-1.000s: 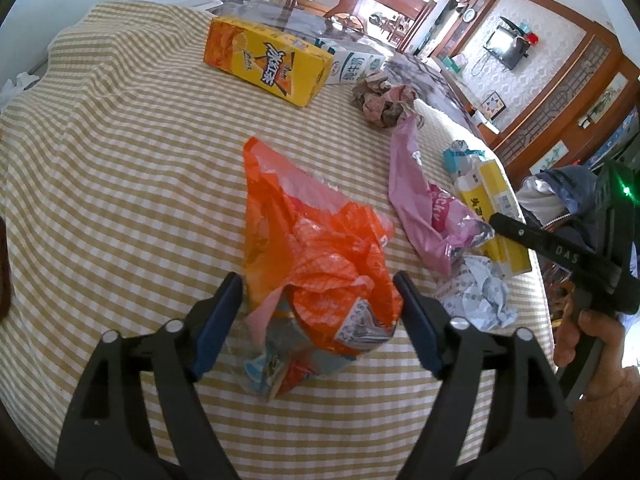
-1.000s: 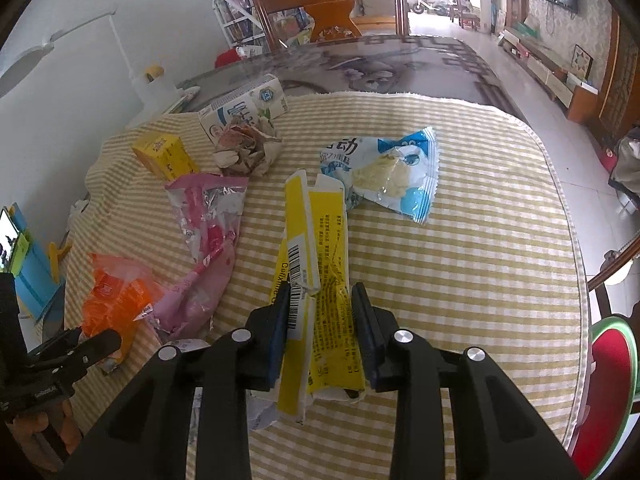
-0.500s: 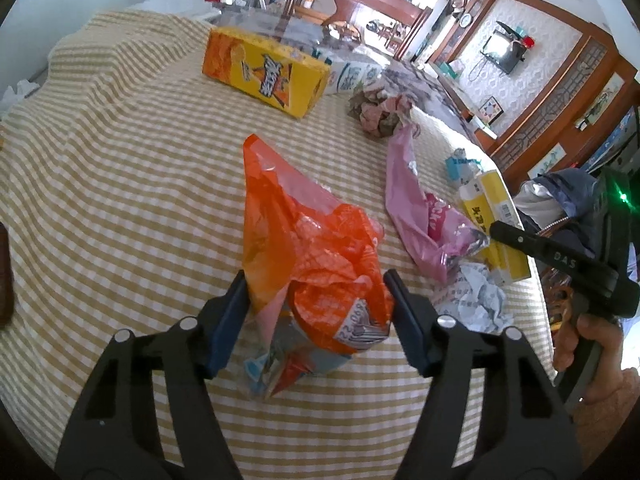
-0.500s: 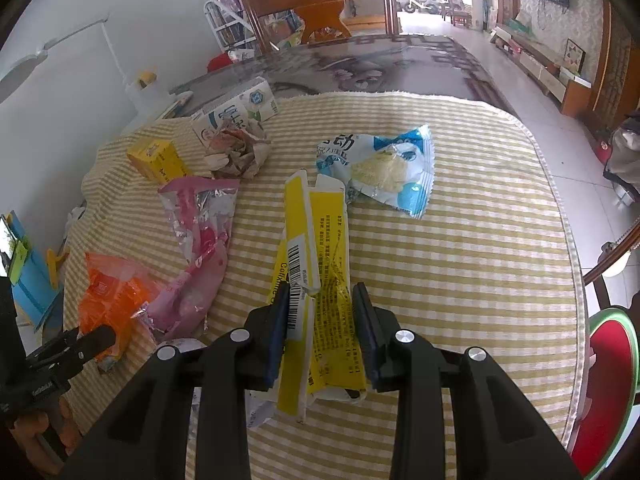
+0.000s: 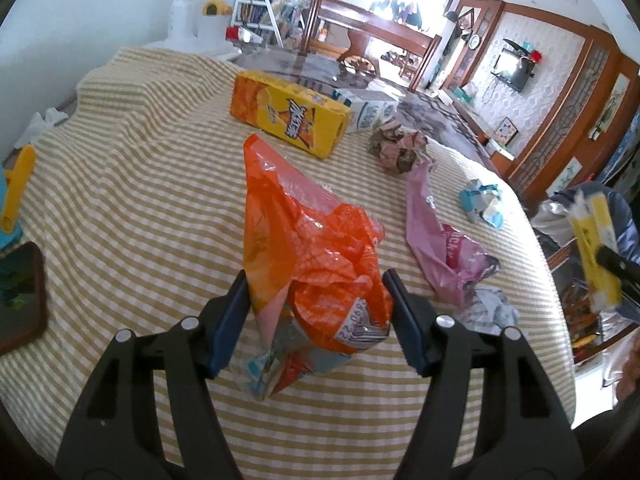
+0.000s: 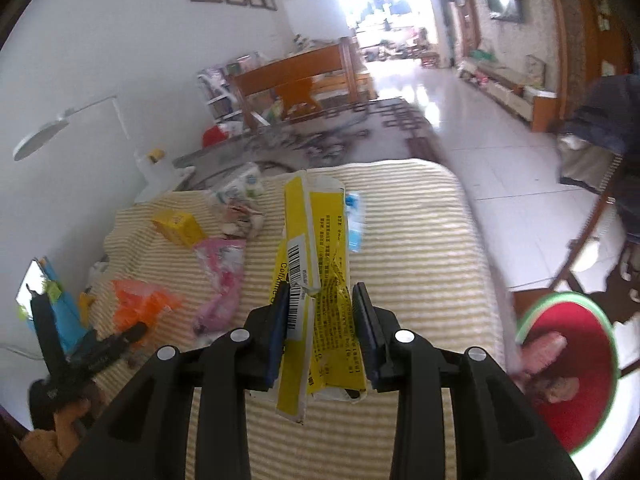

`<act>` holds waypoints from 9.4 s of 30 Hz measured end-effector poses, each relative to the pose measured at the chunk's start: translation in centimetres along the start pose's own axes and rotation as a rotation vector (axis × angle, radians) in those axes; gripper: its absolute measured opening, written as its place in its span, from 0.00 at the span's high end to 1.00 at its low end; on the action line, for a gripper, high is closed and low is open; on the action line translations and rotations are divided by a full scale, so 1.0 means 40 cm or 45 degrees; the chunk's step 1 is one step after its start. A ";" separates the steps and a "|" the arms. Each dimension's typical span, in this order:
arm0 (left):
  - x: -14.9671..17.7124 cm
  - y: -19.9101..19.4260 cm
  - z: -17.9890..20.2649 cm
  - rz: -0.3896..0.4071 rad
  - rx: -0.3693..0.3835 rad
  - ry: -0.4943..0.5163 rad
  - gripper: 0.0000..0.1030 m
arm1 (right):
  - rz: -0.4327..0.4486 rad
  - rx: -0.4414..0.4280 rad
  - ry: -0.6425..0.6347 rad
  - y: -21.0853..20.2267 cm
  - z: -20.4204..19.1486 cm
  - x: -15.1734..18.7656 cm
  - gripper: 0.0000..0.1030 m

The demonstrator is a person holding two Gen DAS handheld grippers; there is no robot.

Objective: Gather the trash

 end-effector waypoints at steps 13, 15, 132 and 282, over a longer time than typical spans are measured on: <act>-0.082 -0.095 0.163 0.111 0.110 0.117 0.38 | 0.027 -0.004 0.301 -0.031 0.134 -0.029 0.70; -0.094 -0.103 0.212 0.122 0.149 0.155 0.38 | 0.030 -0.002 0.314 -0.033 0.139 -0.030 0.70; 0.038 -0.030 -0.025 -0.128 0.497 -0.405 0.61 | -0.332 0.002 -0.626 0.497 -0.659 -0.005 0.23; -0.092 -0.072 0.703 -0.025 0.592 0.480 0.57 | 0.250 -0.008 0.613 -0.190 0.338 -0.056 0.68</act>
Point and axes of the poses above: each gripper's, at about its wrist camera, not at the fingertips, and y roughly the way its jaws point, z to its right, x to its underside, the point moved 7 cm from there along y, roughly the way its jaws point, and after that the axes turned 15 degrees about y, right-handed, at the moved point
